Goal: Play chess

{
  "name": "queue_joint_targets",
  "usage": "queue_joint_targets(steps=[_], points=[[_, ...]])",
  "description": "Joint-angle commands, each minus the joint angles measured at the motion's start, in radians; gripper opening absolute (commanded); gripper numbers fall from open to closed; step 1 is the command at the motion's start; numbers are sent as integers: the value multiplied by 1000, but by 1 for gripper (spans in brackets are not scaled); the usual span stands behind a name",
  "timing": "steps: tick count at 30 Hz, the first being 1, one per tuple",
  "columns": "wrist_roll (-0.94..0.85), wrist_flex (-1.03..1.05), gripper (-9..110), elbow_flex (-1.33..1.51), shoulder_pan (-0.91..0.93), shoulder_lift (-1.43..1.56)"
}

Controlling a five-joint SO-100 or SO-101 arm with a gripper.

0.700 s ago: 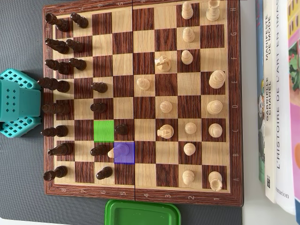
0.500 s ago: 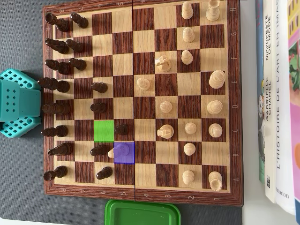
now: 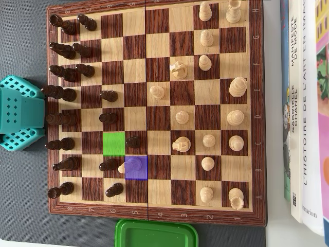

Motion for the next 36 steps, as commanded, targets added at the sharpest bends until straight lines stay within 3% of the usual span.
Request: queue_joint_targets(steps=[1,30,36], points=[[2,-2,13,20,2,-8],[-8,2,13,20,5,-8],[-8,95,13,8,5,-8]])
